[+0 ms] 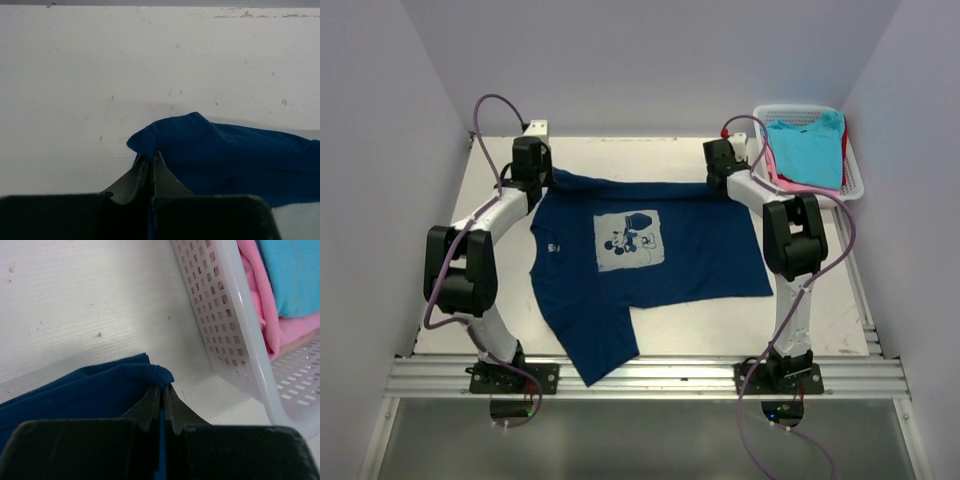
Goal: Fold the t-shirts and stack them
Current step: Fold the tshirt
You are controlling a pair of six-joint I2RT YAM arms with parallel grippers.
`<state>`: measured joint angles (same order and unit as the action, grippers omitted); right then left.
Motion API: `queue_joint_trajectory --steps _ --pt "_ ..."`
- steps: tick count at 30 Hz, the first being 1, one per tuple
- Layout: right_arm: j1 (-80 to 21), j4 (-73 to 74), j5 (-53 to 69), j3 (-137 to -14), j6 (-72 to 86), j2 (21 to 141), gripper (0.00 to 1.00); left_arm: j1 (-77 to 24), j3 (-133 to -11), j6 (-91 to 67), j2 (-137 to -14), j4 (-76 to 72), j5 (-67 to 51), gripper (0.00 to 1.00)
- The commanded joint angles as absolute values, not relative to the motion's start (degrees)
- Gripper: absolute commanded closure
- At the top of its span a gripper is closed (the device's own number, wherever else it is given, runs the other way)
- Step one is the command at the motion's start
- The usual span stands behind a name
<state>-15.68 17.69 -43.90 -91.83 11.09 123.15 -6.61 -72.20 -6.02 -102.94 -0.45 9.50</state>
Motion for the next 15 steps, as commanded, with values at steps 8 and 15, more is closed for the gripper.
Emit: queue_joint_trajectory --steps 8,15 --pt "-15.29 14.94 -43.33 -87.10 11.08 115.23 1.00 -7.73 -61.97 -8.61 -90.97 -2.21 15.47 1.00" --pt "-15.29 14.24 -41.06 -82.27 10.55 111.45 1.00 -10.28 -59.94 -10.10 -87.19 2.72 17.23 1.00"
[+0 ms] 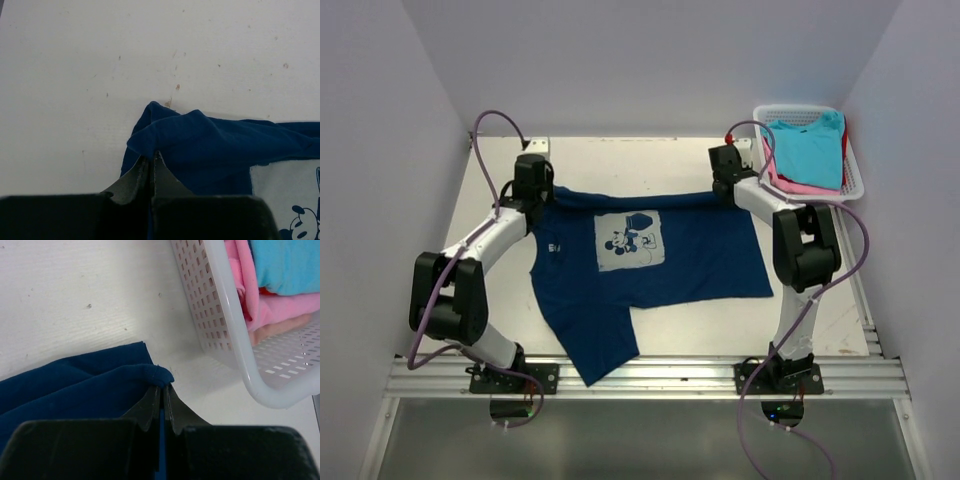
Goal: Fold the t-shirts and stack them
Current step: Fold the tshirt
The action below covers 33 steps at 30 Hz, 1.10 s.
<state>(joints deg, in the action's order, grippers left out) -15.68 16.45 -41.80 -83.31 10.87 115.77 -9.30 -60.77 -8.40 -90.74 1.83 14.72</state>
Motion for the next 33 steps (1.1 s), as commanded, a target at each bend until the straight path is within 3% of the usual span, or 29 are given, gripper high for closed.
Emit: queue_joint_trajectory --steps 1,14,33 --pt "-15.29 14.41 -40.52 -82.00 10.55 111.27 1.00 -10.72 -59.33 -10.54 -86.75 3.07 17.49 1.00" --pt "-15.29 23.11 -31.82 -80.07 13.62 108.63 1.00 -12.30 -56.60 -12.30 -80.16 10.54 21.09 1.00" --pt "-15.38 26.63 -40.08 -77.52 13.27 105.47 1.00 -14.41 -53.79 -15.47 -76.12 15.55 20.65 1.00"
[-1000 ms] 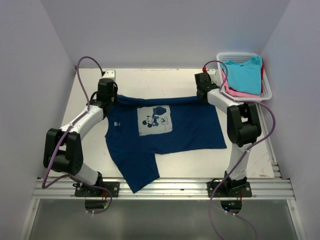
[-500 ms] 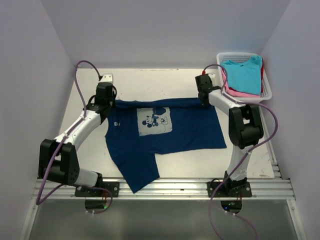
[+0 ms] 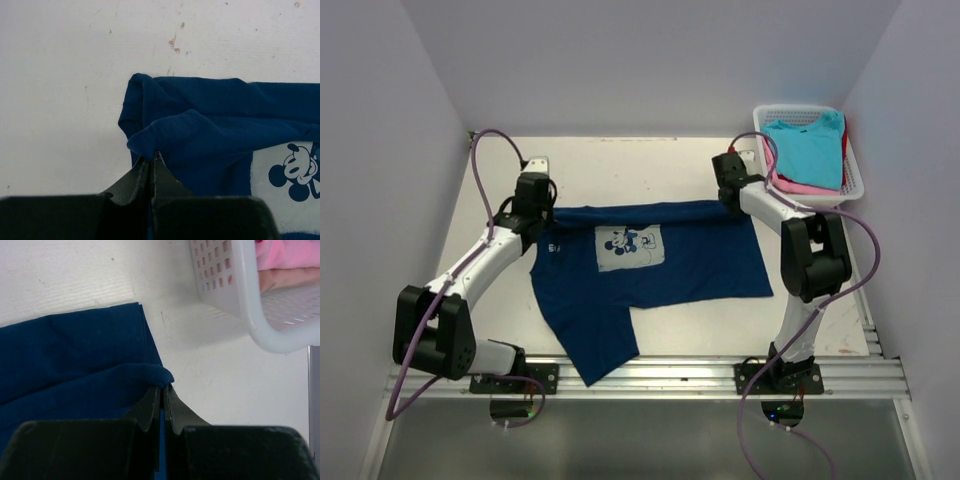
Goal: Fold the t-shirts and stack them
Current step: Fold the tshirt
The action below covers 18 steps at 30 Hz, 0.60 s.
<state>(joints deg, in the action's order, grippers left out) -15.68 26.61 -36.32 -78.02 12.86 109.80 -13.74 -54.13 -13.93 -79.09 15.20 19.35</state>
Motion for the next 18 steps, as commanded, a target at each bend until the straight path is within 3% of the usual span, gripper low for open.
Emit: queue_joint_trajectory --steps 1,18 --pt "-15.29 26.37 -40.34 -77.35 12.84 105.38 1.00 -14.41 -53.70 -15.64 -75.42 16.08 20.65 1.00" --pt "-15.38 26.46 -41.22 -76.82 12.57 107.14 1.00 -15.12 -50.01 -19.42 -72.51 19.95 18.64 1.00"
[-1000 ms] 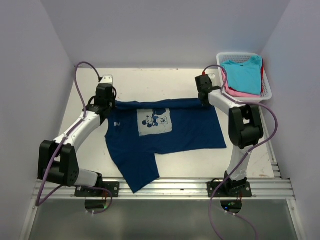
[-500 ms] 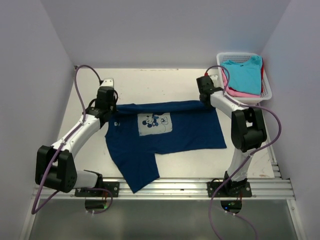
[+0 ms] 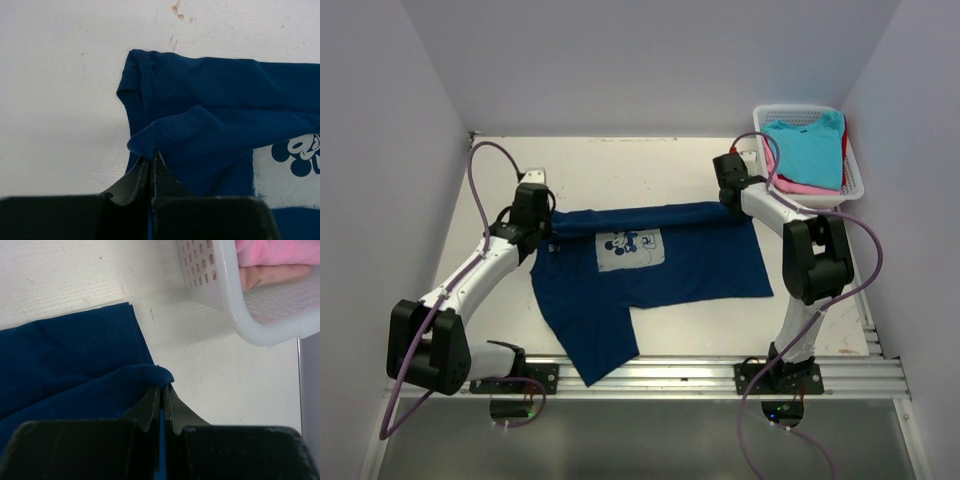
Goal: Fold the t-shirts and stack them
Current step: Fold the tshirt
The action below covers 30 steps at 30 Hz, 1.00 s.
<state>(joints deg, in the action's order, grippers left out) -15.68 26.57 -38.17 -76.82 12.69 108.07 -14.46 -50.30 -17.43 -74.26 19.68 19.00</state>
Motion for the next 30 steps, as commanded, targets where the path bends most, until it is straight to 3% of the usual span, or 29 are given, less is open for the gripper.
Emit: queue_joint_trajectory --steps 1,6,8,9,10,11,14,17,19,25,27,28,30 --pt "-15.29 26.37 -41.31 -76.82 12.57 107.31 1.00 -15.12 -49.92 -19.60 -72.42 20.13 18.55 1.00" --pt "-15.29 26.54 -41.66 -76.64 12.48 107.31 0.98 -15.82 -49.75 -21.18 -71.98 21.09 17.76 1.00" --pt "-15.29 27.16 -41.48 -76.55 12.65 106.79 0.82 -16.08 -50.01 -22.40 -71.19 21.97 17.05 1.00" --pt "-15.29 27.77 -41.40 -76.47 13.00 106.44 0.61 -16.17 -50.27 -23.02 -70.23 23.28 16.18 0.99" --pt "-15.38 28.21 -41.14 -76.46 13.27 106.09 0.43 -16.35 -50.62 -23.64 -69.53 24.07 15.82 0.91" --pt "-15.29 28.73 -41.05 -76.38 13.71 104.69 0.28 -16.61 -51.32 -24.69 -68.74 25.56 15.47 0.69" --pt "-15.29 29.36 -39.73 -76.03 14.41 102.22 0.18 -17.40 -52.64 -26.45 -64.61 27.59 15.82 0.32" --pt "-15.29 28.92 -37.19 -76.29 14.24 99.32 0.17 -17.58 -54.40 -27.07 -60.65 28.56 17.31 0.11" --pt "-15.38 28.92 -35.95 -77.68 13.98 98.61 0.17 -17.58 -55.89 -27.16 -59.42 28.74 18.19 0.08" --pt "-15.29 27.69 -28.66 -82.35 13.97 102.73 0.26 -17.58 -56.86 -25.40 -63.18 24.36 17.67 0.08" --pt "-15.29 28.03 -24.99 -84.71 13.89 104.67 0.58 -17.58 -57.30 -25.05 -66.25 22.16 16.00 0.11" --pt "-15.38 28.21 -23.92 -85.51 13.80 106.33 1.00 -17.58 -57.48 -24.61 -67.23 21.10 15.30 0.19" --pt "-15.29 29.87 -21.99 -87.18 15.37 107.92 1.00 -17.58 -57.57 -24.08 -70.03 17.85 14.33 0.37"
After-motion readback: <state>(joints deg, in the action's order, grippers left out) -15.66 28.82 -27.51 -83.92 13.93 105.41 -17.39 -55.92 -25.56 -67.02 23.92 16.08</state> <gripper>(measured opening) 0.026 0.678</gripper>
